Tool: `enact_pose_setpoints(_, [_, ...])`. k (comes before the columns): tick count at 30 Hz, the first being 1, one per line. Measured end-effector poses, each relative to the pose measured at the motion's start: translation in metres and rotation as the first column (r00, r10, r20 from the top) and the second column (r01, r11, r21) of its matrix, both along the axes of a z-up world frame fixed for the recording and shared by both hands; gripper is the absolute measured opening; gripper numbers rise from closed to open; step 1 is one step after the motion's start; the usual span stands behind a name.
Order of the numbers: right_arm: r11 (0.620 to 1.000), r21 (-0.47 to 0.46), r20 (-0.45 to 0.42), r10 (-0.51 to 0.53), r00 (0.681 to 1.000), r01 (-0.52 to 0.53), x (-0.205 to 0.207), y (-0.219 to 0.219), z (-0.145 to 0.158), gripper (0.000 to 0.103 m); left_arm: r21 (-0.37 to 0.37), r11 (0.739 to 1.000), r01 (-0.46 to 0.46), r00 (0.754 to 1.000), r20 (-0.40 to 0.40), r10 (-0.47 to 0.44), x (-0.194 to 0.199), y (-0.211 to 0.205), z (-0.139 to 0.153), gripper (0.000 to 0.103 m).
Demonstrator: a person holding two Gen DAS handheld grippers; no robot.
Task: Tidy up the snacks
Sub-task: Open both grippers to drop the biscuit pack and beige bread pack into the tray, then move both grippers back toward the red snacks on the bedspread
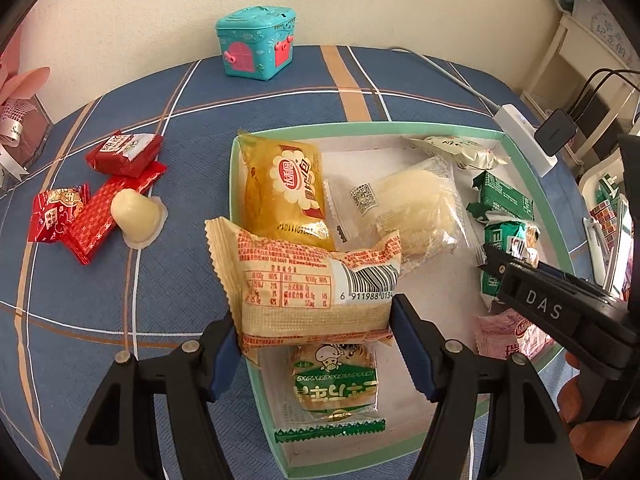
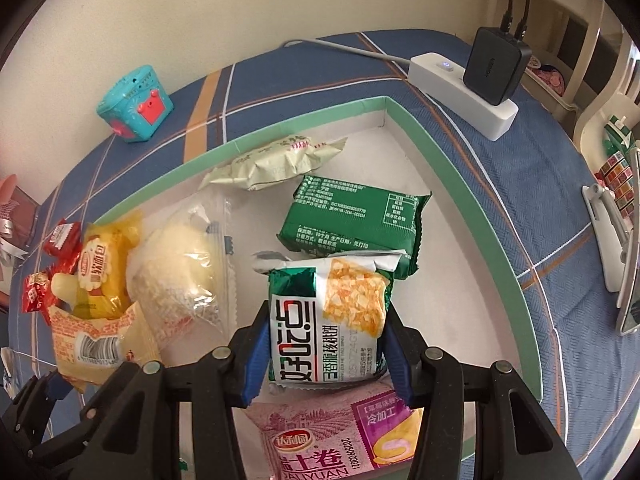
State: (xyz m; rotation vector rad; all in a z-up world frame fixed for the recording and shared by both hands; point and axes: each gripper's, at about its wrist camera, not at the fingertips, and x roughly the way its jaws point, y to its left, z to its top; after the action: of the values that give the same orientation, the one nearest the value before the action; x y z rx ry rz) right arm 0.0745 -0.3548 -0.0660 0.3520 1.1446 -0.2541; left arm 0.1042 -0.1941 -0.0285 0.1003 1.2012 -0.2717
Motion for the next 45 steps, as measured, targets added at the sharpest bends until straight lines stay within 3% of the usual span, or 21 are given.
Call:
enact_pose_setpoints(3, [1.0, -0.002, -0.003, 0.015, 1.0, -0.015, 0.001, 0.001, 0.001, 0.055, 0.002, 1.0, 0.005, 1.0, 0.002, -0.005, -0.001, 0.0, 0.001, 0.072])
enact_pose_setpoints(7, [0.999, 0.016, 0.015, 0.028, 0.999, -0.028, 0.0, 0.002, 0.007, 0.063, -0.001, 1.0, 0.006, 1.0, 0.0, -0.006, -0.001, -0.001, 0.004, 0.074])
enact_pose_setpoints(12, [0.999, -0.013, 0.039, 0.034, 0.999, -0.034, -0.002, 0.006, 0.02, 0.08, -0.021, 1.0, 0.01, 1.0, 0.017, -0.009, -0.004, -0.002, 0.017, 0.082])
enact_pose_setpoints(14, [1.0, 0.001, 0.062, 0.03, 0.998, -0.03, -0.003, 0.006, 0.027, 0.096, -0.029, 1.0, 0.011, 1.0, 0.028, -0.011, -0.006, -0.002, 0.024, 0.086])
enact_pose_setpoints(16, [1.0, 0.003, 0.094, 0.03, 0.995, -0.031, -0.006, 0.007, 0.036, 0.103, -0.038, 0.999, 0.017, 0.999, 0.043, -0.016, -0.007, -0.002, 0.031, 0.088])
enact_pose_setpoints(21, [0.999, -0.021, 0.137, 0.039, 0.99, -0.036, -0.012, 0.012, 0.054, 0.103, -0.037, 0.999, -0.008, 0.999, 0.051, 0.01, -0.01, 0.004, 0.042, 0.092])
enact_pose_setpoints(27, [0.999, -0.011, 0.165, 0.035, 0.986, -0.034, -0.019, 0.015, 0.063, 0.103, -0.031, 0.992, -0.124, 0.991, 0.036, 0.125, -0.006, 0.036, 0.042, 0.096])
enact_pose_setpoints(34, [0.998, -0.013, 0.155, 0.063, 0.986, -0.062, -0.019, 0.028, 0.061, 0.103, -0.016, 0.932, -0.361, 0.932, 0.021, 0.362, 0.006, 0.103, 0.04, 0.097])
enact_pose_setpoints(45, [0.978, -0.024, 0.178, 0.206, 0.962, -0.205, -0.013, 0.088, 0.067, 0.103, -0.028, 0.857, -0.515, 0.853, 0.09, 0.515, 0.012, 0.192, 0.067, 0.097])
